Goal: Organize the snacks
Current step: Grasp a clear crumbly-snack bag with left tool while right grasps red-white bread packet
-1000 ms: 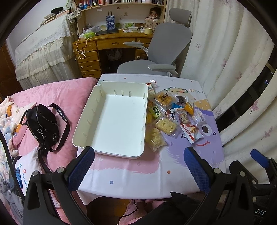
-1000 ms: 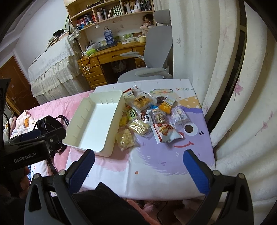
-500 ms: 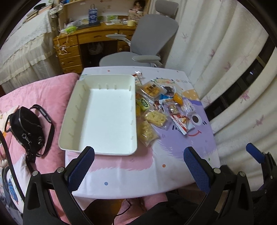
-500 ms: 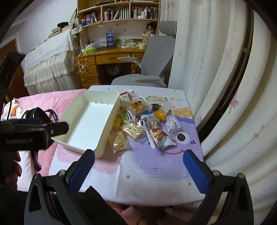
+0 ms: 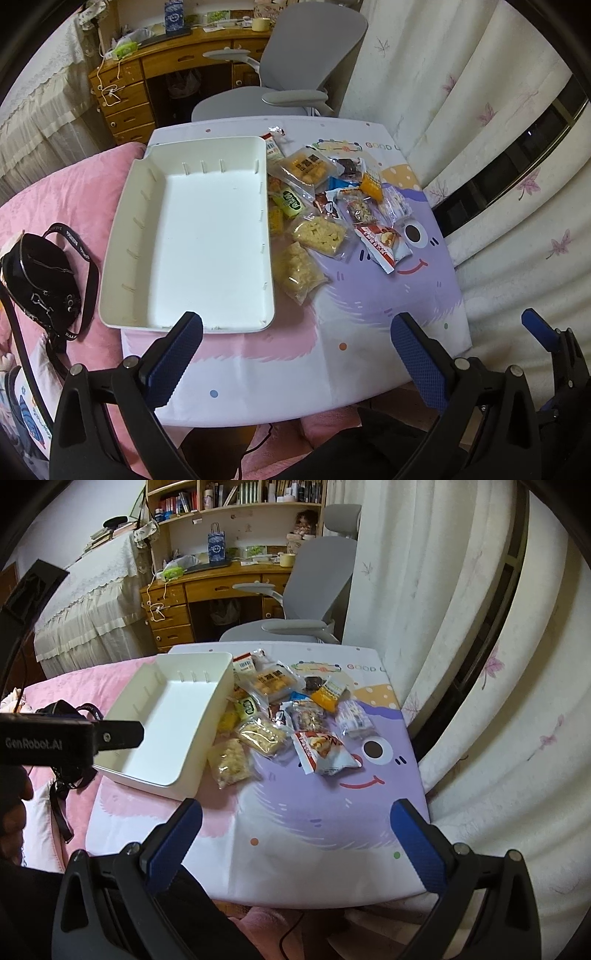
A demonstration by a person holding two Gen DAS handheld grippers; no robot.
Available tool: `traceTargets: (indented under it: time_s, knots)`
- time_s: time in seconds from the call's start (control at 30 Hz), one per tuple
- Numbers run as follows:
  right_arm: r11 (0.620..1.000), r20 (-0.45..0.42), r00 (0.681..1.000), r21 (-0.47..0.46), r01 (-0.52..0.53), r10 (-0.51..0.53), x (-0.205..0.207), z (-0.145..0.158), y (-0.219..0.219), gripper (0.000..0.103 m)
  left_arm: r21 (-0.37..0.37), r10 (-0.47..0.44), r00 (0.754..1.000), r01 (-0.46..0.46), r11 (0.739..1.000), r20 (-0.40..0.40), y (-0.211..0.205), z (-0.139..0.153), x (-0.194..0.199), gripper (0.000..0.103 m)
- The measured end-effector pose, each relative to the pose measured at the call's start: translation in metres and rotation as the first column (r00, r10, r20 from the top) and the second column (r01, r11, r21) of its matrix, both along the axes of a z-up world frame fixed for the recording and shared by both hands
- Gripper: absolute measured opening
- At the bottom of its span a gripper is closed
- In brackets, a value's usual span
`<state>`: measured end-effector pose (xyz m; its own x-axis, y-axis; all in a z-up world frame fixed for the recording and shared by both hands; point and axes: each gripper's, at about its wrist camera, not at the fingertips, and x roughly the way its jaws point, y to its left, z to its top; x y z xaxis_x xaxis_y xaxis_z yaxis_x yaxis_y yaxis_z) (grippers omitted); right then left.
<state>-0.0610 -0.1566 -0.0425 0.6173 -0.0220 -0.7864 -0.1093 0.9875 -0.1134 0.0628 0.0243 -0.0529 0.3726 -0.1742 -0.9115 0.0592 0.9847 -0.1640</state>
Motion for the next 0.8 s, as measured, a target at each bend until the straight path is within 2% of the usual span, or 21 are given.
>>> traceTargets:
  time_s: [0.17,0.4,0.57,0.8]
  knots:
    - [0.999,0.005,0.999,-0.015,-0.046,0.046,0.023,-0.002,-0.006,0.102,0.034,-0.011,1.0,0.011,0.999,-0.014,-0.015,0.0,0.024,0.101]
    - [0.996,0.036,0.996,0.01,-0.084,0.083,0.064,0.001,-0.024,0.102,0.112,-0.02,1.0,0.022,0.993,-0.019,-0.042,0.001,0.071,0.101]
    - [0.995,-0.002,0.995,0.022,-0.095,0.095,0.096,-0.015,-0.038,0.102,0.168,-0.022,0.997,0.034,0.985,-0.069,-0.059,-0.015,0.105,0.101]
    - [0.993,-0.125,0.987,0.073,-0.09,0.099,0.134,-0.054,-0.059,0.102,0.191,-0.06,0.979,0.098,0.977,-0.196,-0.085,-0.057,0.147,0.101]
